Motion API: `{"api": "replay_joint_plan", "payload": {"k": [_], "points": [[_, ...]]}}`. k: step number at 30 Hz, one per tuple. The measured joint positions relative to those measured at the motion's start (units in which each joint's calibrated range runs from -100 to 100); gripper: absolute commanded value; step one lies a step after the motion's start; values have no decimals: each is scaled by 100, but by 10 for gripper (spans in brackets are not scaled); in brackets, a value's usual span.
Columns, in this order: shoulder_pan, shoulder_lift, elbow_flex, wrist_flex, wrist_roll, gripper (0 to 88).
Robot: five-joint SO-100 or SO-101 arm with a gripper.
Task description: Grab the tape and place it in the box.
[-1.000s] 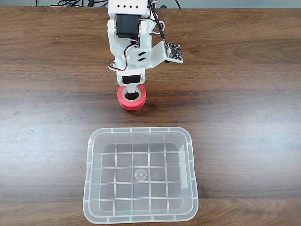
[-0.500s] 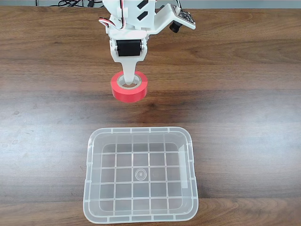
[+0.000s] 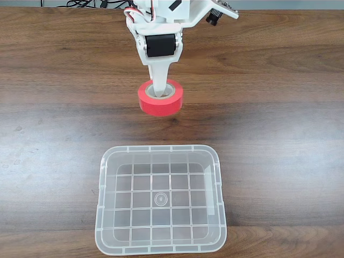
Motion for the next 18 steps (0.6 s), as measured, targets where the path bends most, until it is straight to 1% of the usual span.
{"api": "replay_joint_plan", "payload": {"k": [3,6,18], "points": [[-98,268,-551,0,-47,39],[-105,896,-1236,0,-130,39],[-113,4353,-4648,0,-188,39]]}}
